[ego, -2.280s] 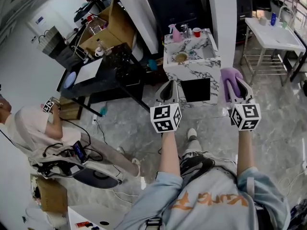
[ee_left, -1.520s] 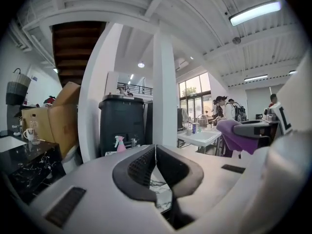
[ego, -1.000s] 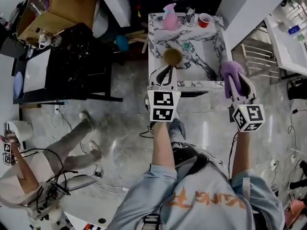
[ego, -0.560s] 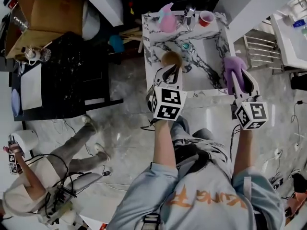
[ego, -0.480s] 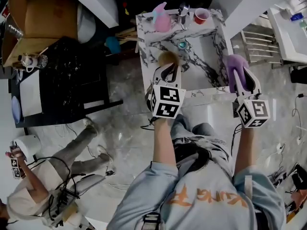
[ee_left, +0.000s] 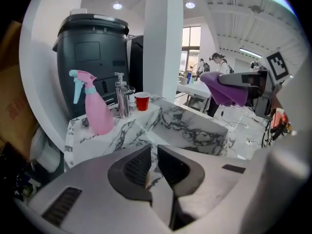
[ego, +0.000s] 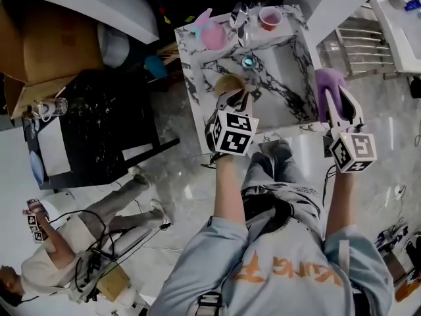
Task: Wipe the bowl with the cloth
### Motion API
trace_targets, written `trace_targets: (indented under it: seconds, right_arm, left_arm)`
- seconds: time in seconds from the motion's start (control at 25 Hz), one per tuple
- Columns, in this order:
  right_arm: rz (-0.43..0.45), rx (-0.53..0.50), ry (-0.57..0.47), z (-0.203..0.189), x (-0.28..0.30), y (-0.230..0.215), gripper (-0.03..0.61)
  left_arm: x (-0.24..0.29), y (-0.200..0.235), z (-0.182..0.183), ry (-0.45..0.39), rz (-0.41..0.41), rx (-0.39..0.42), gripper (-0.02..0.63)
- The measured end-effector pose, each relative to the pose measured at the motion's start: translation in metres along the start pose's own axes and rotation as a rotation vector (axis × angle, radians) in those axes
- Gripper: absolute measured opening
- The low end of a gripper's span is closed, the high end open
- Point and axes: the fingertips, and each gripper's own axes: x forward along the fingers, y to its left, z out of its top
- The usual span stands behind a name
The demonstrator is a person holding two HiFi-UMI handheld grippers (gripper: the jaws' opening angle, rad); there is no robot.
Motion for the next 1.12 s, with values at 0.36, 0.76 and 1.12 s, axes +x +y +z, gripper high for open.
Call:
trace_targets:
  seconds: [0.36, 0.76, 1.12]
  right_arm:
    - [-0.036, 0.026, 0.055, -0.021, 0.006, -0.012, 0.126]
    - [-0.054, 0.044, 0.081, -0.036, 0.008, -0.019, 0.125]
    - [-0.059, 0.042, 0.105, -0.044, 0.004, -0.024, 0.126]
  left_arm:
    - [0.051, 0.017, -0.041, 0.190, -0.037, 0.027, 0.026]
    - [0.106, 0.015, -0.078, 0.368, -0.104, 0.010, 0.121]
    - [0.135, 0.017, -0.110, 0.481, -0.071, -0.039, 0.107]
